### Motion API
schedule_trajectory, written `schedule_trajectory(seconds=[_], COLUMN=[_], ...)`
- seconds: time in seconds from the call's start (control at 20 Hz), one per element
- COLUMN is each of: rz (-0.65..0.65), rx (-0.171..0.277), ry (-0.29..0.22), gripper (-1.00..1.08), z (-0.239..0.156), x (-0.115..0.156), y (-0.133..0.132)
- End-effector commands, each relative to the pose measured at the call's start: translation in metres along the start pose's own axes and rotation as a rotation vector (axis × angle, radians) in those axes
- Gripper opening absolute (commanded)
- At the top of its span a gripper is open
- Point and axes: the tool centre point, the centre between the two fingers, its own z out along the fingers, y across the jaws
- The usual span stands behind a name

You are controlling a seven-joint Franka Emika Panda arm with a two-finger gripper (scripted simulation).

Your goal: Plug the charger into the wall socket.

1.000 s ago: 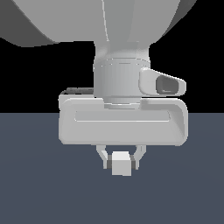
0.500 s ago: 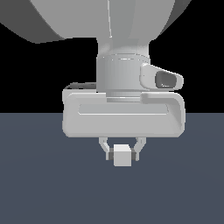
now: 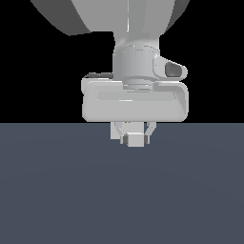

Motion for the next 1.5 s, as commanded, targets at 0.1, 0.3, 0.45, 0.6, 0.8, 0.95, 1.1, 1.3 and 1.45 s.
schedule_trajectory(seconds=[0.1,0.3,0.45,0.6,0.8,0.95,1.1,1.3,1.45], rz=[-0.040,-0.062,-0.071,-0.074,-0.073,-0.073,-0.073,-0.073,-0.074], rx=[0.005,0.008,0.010,0.010,0.010,0.010,0.010,0.010,0.010], ry=[0.000,0.000,0.000,0.000,0.000,0.000,0.000,0.000,0.000], gripper=[-1.00,-1.00,-1.00,-1.00,-1.00,-1.00,-1.00,-1.00,-1.00], z=[-0.017,-0.026,-0.029,-0.030,-0.030,-0.030,-0.030,-0.028,-0.027], x=[0.023,0.036,0.042,0.043,0.043,0.045,0.050,0.062,0.074], y=[0.003,0.004,0.004,0.004,0.004,0.004,0.004,0.003,0.002])
